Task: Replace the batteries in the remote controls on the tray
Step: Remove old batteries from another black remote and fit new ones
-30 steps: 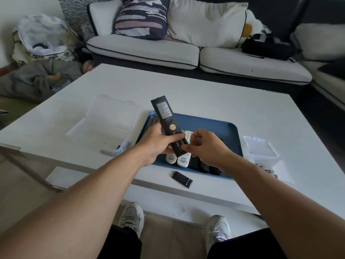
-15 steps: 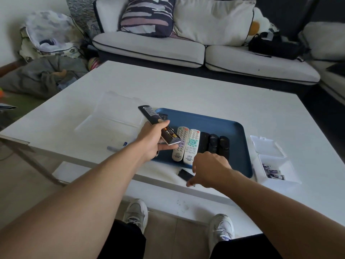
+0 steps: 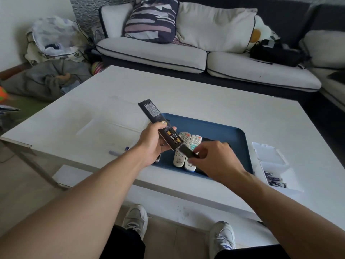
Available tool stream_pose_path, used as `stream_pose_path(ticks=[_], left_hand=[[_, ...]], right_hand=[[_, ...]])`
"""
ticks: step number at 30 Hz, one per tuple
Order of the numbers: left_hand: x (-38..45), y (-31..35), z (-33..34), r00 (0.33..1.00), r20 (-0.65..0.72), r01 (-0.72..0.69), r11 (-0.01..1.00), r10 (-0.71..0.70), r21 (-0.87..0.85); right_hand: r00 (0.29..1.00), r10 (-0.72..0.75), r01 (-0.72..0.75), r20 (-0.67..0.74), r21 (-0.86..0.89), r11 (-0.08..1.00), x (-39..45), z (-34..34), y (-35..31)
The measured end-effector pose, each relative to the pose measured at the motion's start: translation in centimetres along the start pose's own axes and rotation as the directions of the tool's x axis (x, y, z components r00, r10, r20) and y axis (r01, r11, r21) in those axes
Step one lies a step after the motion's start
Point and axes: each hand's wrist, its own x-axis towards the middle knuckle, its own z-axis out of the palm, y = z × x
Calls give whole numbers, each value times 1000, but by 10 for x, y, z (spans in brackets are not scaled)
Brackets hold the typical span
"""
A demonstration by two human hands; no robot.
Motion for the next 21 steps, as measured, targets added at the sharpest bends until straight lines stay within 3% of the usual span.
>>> stream_pose_path(ticks=[2,4,16,19,21], left_hand=[[-4,-1,6,998,62,-14,1000,13,8],[-7,-1,12,990,138,-36,999,31,32],[-10,-7,19,971,189,-167,979,143,115],[-10,-6,18,969,207,-163,980,137,116],[-12,-5,19,967,220,-155,982,129,105]], right_hand=[[991,-3,18,-135,115,993,1,-5,-1],[984,-8,40,-179,173,984,0,-4,-4],[959,-47,65,-279,54,996,-3,-1,-13],[970,82,4,-229,351,937,2,-1,-9],[980,193,-115,-56,628,770,3,-3,-10]])
